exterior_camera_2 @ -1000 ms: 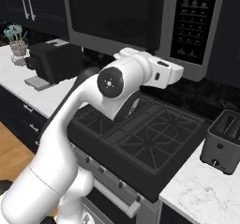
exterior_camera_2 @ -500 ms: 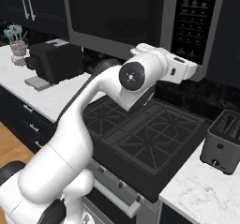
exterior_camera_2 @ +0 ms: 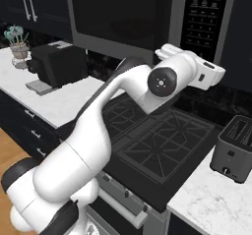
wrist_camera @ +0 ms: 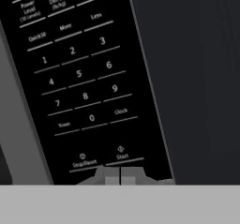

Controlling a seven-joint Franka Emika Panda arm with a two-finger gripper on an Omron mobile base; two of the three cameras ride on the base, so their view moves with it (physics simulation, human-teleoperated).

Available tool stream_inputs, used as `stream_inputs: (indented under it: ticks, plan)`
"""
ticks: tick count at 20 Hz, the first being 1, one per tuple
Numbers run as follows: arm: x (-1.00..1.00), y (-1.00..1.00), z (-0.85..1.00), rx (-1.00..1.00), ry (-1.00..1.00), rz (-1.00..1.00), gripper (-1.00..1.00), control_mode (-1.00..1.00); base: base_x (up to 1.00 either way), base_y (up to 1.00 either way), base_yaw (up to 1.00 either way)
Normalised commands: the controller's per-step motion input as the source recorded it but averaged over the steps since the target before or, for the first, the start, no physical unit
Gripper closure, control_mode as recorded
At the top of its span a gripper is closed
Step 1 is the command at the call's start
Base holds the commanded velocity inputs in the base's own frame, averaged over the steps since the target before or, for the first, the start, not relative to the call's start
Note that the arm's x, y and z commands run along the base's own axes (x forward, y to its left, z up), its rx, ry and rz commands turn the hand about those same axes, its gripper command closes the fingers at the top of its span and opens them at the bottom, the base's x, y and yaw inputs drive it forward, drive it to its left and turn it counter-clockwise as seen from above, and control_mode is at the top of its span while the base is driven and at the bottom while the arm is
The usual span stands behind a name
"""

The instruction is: Pick the sweet potato from the sink and place it in the bowl. Then pick the bowl and place it in the microwave. Then close the microwave door and press the start button.

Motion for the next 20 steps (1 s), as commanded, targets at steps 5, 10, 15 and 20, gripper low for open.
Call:
stream_inputs:
  ticks: [5, 10, 15, 20]
  plan:
    - [0.16, -0.03, 0.00, 0.00, 0.00, 0.00, 1.00, -1.00, 0.00, 0.00, 0.00]
    - [0.21, 0.00, 0.00, 0.00, 0.00, -0.01, 1.00, -1.00, 0.00, 0.00, 0.00]
    - [0.23, -0.02, -0.01, 0.00, 0.00, 0.00, 1.00, -1.00, 0.00, 0.00, 0.00]
    - [0.44, -0.32, 0.00, 0.02, 0.00, 0.00, 1.00, -1.00, 0.00, 0.00, 0.00]
